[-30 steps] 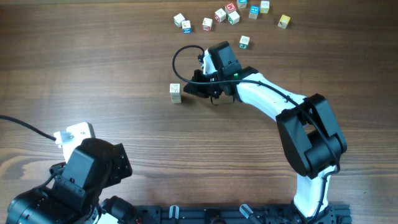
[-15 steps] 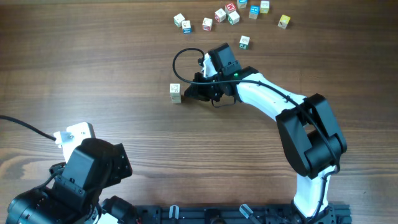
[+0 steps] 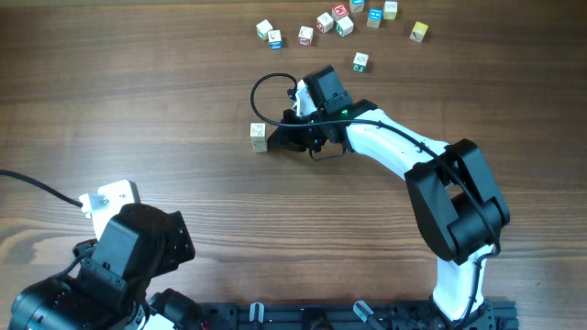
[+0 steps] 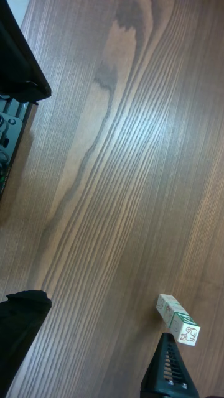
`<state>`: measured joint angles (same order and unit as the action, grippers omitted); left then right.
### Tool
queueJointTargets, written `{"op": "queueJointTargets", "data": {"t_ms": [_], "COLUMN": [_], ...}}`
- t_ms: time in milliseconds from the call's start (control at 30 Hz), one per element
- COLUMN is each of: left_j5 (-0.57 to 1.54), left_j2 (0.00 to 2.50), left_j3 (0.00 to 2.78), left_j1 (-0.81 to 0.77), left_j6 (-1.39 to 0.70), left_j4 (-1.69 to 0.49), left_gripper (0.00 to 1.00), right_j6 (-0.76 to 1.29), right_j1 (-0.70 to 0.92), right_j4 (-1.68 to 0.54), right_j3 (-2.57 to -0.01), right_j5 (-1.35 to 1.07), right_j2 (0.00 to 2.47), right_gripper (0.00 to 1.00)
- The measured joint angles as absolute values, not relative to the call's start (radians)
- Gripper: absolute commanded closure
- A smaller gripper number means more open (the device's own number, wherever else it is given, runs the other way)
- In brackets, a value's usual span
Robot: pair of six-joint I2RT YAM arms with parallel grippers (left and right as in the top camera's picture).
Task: Form a tower
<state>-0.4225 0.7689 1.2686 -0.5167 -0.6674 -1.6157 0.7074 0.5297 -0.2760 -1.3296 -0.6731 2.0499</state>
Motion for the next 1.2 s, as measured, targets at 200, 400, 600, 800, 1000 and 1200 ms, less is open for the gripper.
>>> {"op": "queueJointTargets", "data": {"t_ms": [200, 400, 600, 800, 1000, 1200], "left_j5": [-0.422, -0.422, -0.422, -0.422, -0.422, -0.422], "left_j2": [0.769, 0.769, 0.769, 0.769, 0.769, 0.769], "left_j3": [1.269, 1.269, 1.269, 1.269, 1.269, 1.269], "left_j1": [-0.517, -0.517, -0.517, -0.517, -0.517, -0.517], "left_j6": [-0.667, -0.667, -0.667, -0.667, -0.667, -0.667], "left_j4": [-1.616, -1.616, -1.616, -1.616, -1.616, -1.616], "left_gripper": [0.0, 0.0, 0.0, 0.0, 0.0, 0.0], "right_j6": [0.707, 0.707, 0.707, 0.708, 0.708, 0.708], "right_j1": [0.53, 0.53, 0.534, 0.534, 0.534, 0.534], "right_j4": [-0.268, -0.26, -0.253, -0.253, -0.253, -0.265], "right_j3": [-1.33, -1.33, -1.33, -1.33, -1.33, -1.33], "right_j5": [-0.673, -0.673, -0.674, -0.674, -0.674, -0.673], "right_j2": [2.05, 2.05, 2.05, 2.05, 2.05, 2.05], "right_gripper": [0.96, 0.96, 0.96, 0.96, 0.96, 0.96]}}
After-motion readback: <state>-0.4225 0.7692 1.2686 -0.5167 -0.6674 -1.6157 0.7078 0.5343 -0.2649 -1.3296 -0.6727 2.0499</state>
